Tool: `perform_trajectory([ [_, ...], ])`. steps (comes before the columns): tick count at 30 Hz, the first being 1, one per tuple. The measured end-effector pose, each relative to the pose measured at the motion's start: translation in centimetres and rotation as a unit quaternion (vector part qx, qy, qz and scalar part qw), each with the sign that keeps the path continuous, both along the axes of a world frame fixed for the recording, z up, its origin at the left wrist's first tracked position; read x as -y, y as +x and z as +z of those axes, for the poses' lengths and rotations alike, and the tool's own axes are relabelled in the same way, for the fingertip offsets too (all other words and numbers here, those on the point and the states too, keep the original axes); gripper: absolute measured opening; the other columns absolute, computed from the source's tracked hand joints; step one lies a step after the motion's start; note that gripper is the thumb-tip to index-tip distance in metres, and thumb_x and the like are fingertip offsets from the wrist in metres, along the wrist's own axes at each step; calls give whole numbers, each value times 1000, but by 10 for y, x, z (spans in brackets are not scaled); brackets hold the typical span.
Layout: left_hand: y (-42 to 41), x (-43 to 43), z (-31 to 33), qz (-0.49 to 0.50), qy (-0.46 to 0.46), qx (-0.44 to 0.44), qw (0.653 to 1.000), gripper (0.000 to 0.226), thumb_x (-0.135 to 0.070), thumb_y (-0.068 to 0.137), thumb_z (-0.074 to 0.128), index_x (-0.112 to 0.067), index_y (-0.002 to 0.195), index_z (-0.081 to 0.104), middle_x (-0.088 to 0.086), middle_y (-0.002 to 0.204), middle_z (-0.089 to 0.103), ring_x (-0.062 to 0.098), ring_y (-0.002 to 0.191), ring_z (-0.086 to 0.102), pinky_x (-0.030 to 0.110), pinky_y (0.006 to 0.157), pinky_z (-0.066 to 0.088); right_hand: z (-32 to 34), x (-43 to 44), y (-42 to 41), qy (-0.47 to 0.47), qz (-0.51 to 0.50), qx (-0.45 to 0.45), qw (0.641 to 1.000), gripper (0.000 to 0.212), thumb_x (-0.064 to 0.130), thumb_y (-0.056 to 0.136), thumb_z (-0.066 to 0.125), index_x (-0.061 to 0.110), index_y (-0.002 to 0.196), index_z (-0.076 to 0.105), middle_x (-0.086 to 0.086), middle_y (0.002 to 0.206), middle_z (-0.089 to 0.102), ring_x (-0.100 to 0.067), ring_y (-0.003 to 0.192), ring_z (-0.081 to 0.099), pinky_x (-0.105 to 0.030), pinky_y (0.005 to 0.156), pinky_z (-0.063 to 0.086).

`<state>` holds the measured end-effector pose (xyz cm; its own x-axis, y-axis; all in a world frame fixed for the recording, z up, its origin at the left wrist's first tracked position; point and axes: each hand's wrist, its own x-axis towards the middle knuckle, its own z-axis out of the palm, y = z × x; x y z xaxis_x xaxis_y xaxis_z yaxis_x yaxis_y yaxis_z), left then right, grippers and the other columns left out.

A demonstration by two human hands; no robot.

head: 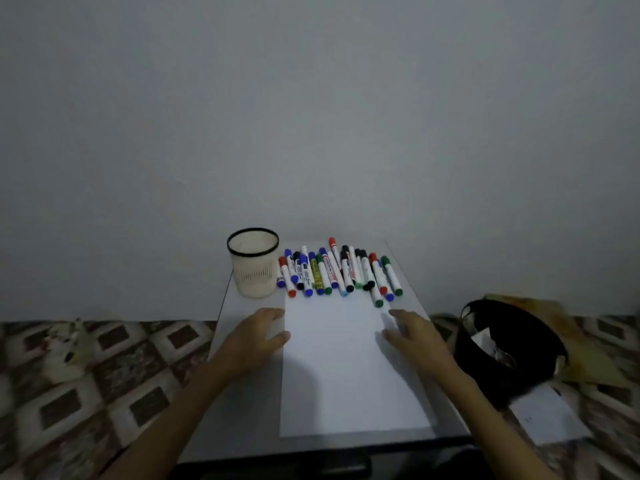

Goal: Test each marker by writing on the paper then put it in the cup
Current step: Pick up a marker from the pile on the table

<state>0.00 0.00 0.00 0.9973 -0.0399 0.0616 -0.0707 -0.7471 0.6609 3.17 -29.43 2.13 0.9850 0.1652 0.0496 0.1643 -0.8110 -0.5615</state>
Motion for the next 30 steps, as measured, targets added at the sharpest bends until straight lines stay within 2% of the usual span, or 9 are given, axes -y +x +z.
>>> perform_trajectory([
  [3,-12,8,-18,25,103,12,994,64,-52,92,39,-18,144,26,1,153,24,16,140,19,37,116,12,-19,-2,-18,17,-46,50,998,34,28,94,54,6,119,58,-11,127,57,-24,112,53,-33,90,43],
  [6,-18,15,-27,16,176,41,984,79,-66,83,17,-20,147,19,-3,155,16,12,143,8,37,116,2,-33,-6,-29,-39,-41,74,996,45,35,98,48,12,136,47,-7,148,40,-22,134,36,-34,109,31],
  [9,-17,14,-31,19,193,51,980,91,-71,73,3,-20,147,19,-4,155,16,12,143,7,37,116,1,-40,-3,-25,-59,-34,81,994,51,38,99,44,12,143,41,-8,153,35,-21,141,29,-37,118,20],
  [14,-16,15,-35,29,189,56,980,91,-72,73,4,-21,147,20,-4,155,16,11,143,7,35,115,-1,-47,-2,-26,-72,-18,81,994,55,39,100,40,12,147,35,-8,156,30,-19,145,23,-32,119,8],
  [24,-16,14,-41,38,187,69,979,87,-70,75,5,-23,147,17,-7,155,14,8,143,5,29,113,-6,-49,-6,-27,-95,-25,92,991,56,41,101,35,13,149,31,-5,157,28,-16,146,21,-30,119,6],
  [30,-20,13,-42,35,159,92,982,85,-70,76,15,-22,145,25,-7,153,22,5,141,12,30,116,1,-53,-2,-34,-94,-21,88,991,61,48,99,30,14,149,30,-4,157,27,-14,146,19,-28,119,4],
])
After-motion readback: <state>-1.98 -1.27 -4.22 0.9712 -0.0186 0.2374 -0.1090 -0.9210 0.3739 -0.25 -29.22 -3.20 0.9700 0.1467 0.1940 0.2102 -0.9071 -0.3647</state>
